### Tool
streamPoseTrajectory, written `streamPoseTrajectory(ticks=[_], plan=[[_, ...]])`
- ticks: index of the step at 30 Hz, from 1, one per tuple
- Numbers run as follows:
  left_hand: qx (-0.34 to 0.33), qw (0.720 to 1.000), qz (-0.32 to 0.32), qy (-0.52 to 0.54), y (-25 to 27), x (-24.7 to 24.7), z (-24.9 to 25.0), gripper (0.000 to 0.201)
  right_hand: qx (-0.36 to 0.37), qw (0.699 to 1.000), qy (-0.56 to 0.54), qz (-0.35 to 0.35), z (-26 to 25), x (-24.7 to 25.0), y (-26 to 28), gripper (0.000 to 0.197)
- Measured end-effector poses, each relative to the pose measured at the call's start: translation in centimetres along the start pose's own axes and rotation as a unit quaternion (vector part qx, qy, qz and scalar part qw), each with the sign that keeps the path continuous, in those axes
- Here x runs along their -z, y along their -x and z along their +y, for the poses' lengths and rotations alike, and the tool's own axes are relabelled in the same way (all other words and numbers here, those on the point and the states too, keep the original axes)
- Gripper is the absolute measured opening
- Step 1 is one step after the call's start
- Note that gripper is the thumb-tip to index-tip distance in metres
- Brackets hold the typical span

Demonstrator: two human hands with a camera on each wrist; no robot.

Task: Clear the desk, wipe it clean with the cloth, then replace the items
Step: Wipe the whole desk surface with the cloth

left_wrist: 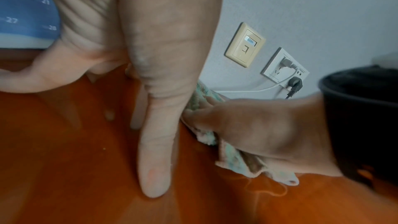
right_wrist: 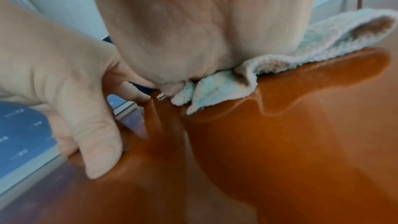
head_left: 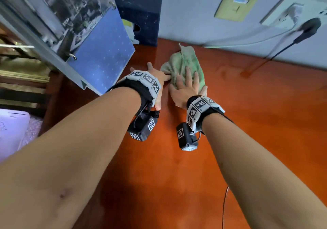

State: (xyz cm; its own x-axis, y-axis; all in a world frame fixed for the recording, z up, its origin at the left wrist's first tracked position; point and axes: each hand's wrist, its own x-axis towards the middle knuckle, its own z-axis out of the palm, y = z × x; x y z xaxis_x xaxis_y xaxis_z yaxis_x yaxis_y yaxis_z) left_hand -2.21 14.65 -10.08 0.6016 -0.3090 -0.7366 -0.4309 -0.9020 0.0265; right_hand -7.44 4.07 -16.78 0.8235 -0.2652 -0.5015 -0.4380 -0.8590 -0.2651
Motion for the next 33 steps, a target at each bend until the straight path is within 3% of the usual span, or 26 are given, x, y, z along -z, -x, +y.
streamPoseTrajectory(ticks=[3,8,13,15,17,19,21,23,26,29,33], plan=[[0.01,0.999,0.031,0.031,-0.1,-1.5,-0.9,0.122,0.008,1.0,0.001,0.003,1.2,0.1,0.5,0.061],[-0.023,0.987,0.11,0.113,2.5,-7.7,-4.2,0.101,-0.014,1.0,0.018,0.007,-1.3,-0.8,1.5,0.07],[-0.023,0.982,0.145,0.121,6.4,-11.1,-8.8,0.078,0.115,0.99,0.072,-0.023,-6.0,-4.0,4.2,0.068],[-0.008,0.977,0.174,0.124,7.8,-12.0,-10.2,0.058,0.165,0.982,0.09,-0.034,-6.9,-5.6,5.9,0.067],[0.021,0.969,0.215,0.12,8.7,-13.1,-11.6,0.041,0.182,0.977,0.11,-0.025,-7.0,-7.1,7.3,0.065],[0.05,0.96,0.243,0.127,9.6,-14.1,-13.1,0.038,0.172,0.979,0.104,-0.023,-6.9,-7.4,8.0,0.066],[0.066,0.962,0.232,0.128,10.5,-15.0,-14.5,0.056,0.133,0.989,0.064,-0.009,-7.4,-7.5,7.2,0.067],[0.054,0.979,0.168,0.104,11.4,-15.7,-15.6,0.094,0.065,0.997,0.01,0.036,-8.6,-7.1,6.1,0.06],[0.041,0.994,0.064,0.081,11.7,-16.4,-16.3,0.135,0.02,0.997,0.064,0.038,-10.6,-7.8,5.9,0.056],[0.031,0.995,0.042,0.08,11.2,-17.4,-16.6,0.148,0.056,0.993,0.106,0.005,-12.0,-9.7,9.2,0.058],[0.016,0.996,0.06,0.07,11.3,-17.6,-17.0,0.148,0.133,0.983,0.114,-0.046,-11.8,-12.8,14.6,0.058]])
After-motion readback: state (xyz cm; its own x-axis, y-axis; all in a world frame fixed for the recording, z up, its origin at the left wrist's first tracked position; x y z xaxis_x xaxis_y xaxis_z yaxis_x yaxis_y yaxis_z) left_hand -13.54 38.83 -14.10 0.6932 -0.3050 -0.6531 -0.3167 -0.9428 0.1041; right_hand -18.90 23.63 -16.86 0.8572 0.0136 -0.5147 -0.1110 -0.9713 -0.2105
